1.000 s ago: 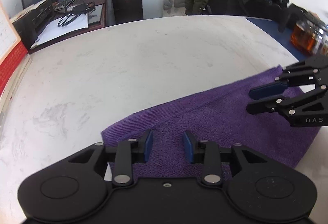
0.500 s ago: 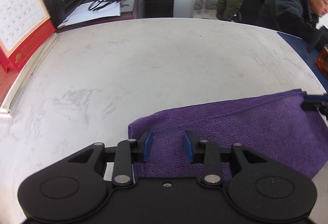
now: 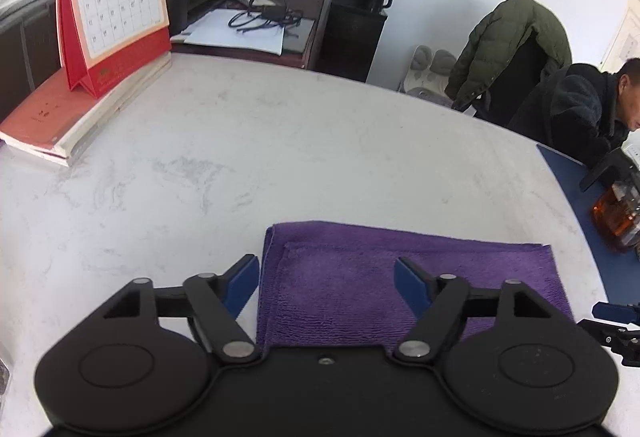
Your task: Fold towel
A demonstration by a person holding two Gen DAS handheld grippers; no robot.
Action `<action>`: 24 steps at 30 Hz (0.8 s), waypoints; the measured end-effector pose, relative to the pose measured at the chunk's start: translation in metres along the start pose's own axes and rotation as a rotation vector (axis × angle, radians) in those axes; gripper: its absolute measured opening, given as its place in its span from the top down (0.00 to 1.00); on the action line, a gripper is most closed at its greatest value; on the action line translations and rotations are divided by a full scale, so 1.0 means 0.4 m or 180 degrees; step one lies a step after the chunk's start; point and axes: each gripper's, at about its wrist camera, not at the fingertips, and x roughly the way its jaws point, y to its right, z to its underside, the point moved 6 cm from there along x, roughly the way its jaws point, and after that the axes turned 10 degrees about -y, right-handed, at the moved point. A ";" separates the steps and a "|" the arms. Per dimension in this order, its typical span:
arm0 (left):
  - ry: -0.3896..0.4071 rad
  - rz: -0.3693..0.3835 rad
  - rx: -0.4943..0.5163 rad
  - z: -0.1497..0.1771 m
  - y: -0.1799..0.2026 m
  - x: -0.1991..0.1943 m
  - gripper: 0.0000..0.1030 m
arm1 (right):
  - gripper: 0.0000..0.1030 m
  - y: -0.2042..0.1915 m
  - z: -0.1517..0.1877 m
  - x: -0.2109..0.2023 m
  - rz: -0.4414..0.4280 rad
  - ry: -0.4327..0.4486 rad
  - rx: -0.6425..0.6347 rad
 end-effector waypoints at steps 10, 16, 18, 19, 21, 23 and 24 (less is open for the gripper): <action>0.1122 -0.0251 0.0270 -0.018 0.122 -0.262 0.01 | 0.00 -0.034 0.005 -0.125 -0.0233 0.0245 0.0422; 0.1595 -0.0535 0.0629 0.002 0.219 -0.400 0.01 | 0.00 -0.105 -0.037 -0.342 -0.0116 0.0944 0.0043; 0.1686 -0.0497 0.0726 0.017 0.246 -0.434 0.01 | 0.00 -0.120 -0.041 -0.434 -0.0047 0.1427 -0.0004; 0.1665 -0.0376 0.0735 0.030 0.256 -0.449 0.01 | 0.00 -0.116 -0.037 -0.452 -0.0120 0.1579 0.0079; 0.1618 -0.0151 0.0721 0.043 0.268 -0.467 0.01 | 0.00 -0.093 -0.033 -0.419 -0.0665 0.1404 0.0497; 0.1530 -0.0007 0.0751 0.056 0.270 -0.467 0.01 | 0.00 -0.084 -0.037 -0.355 -0.1150 0.0866 0.0612; 0.1396 -0.0010 0.0797 0.061 0.276 -0.453 0.01 | 0.00 -0.079 -0.032 -0.348 -0.1258 0.0839 0.0684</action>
